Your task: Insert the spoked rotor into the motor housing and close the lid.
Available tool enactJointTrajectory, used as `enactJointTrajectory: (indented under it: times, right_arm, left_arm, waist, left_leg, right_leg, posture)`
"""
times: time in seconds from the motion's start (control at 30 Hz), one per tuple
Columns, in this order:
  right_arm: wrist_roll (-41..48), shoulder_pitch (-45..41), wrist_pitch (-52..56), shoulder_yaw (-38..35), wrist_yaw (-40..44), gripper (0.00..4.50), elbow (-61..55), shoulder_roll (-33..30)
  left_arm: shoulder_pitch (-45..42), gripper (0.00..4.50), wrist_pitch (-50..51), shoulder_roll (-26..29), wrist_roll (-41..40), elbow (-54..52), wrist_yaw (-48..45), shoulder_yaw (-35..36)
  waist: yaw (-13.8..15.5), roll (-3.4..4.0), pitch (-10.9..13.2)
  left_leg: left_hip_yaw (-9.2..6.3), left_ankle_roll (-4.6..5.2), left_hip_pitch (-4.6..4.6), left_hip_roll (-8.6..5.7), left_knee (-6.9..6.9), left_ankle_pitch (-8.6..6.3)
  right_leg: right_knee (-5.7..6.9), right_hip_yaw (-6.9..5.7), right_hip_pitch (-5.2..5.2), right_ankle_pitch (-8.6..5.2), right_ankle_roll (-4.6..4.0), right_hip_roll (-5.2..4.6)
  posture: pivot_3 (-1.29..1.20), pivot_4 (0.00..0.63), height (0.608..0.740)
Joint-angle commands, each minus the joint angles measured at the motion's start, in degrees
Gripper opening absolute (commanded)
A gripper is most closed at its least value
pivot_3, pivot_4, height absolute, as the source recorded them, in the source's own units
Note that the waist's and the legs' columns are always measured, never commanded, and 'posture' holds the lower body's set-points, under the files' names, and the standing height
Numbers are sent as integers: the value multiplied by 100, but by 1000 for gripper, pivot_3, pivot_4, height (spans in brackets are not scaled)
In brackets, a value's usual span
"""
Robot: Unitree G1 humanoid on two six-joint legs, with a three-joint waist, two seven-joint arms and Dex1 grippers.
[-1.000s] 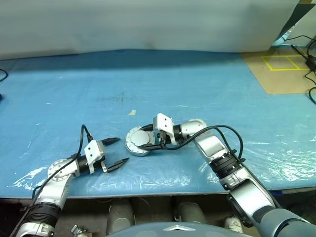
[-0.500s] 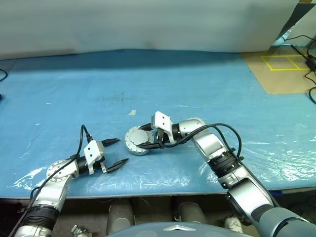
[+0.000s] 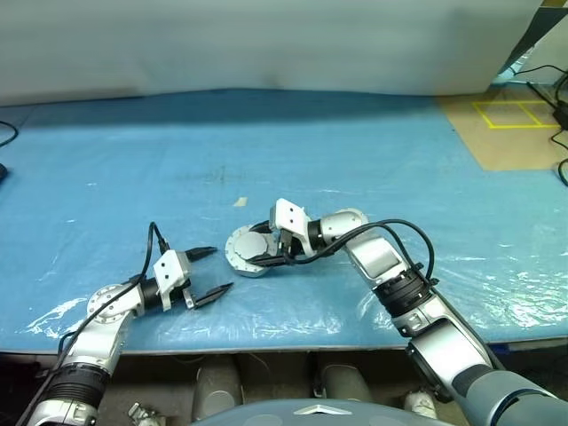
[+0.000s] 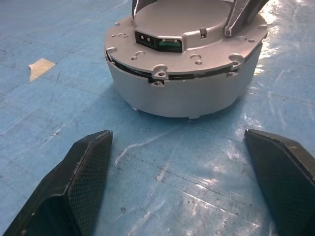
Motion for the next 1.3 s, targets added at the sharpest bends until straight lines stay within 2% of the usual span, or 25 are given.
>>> enactJointTrajectory:
  times: [0.03,0.33,1.03,1.3]
  right_arm:
    - [5,-105,-22,39,-45,2942,-98,65]
    - [-205,-67,25,179,-180,2942,129,94]
    - [16,-187,-82,52,206,2942,23,-192]
    - [-39,-170,-154,57,75,2942,255,-79]
  left_arm:
    - [-117,4500,-39,-119,233,261,84,-143]
    - [-187,4500,-102,-289,286,351,45,-221]
    - [-242,4500,-227,-242,213,645,-119,-108]
    - [-219,4500,-269,-247,227,670,-91,-98]
  waist:
    - [16,1,-1]
    - [30,2,-1]
    - [42,4,-2]
    - [37,4,-3]
  left_leg:
    - [0,0,0,-2,1,0]
    - [0,0,2,-3,6,0]
    - [0,0,4,-3,5,0]
    - [0,0,4,-2,4,0]
  right_leg:
    - [0,0,1,0,0,-1]
    - [6,2,3,0,0,-4]
    - [3,2,5,0,0,-4]
    - [4,1,5,0,0,-3]
  posture:
    - [0,150,740]
    - [0,150,740]
    - [0,150,740]
    - [0,150,740]
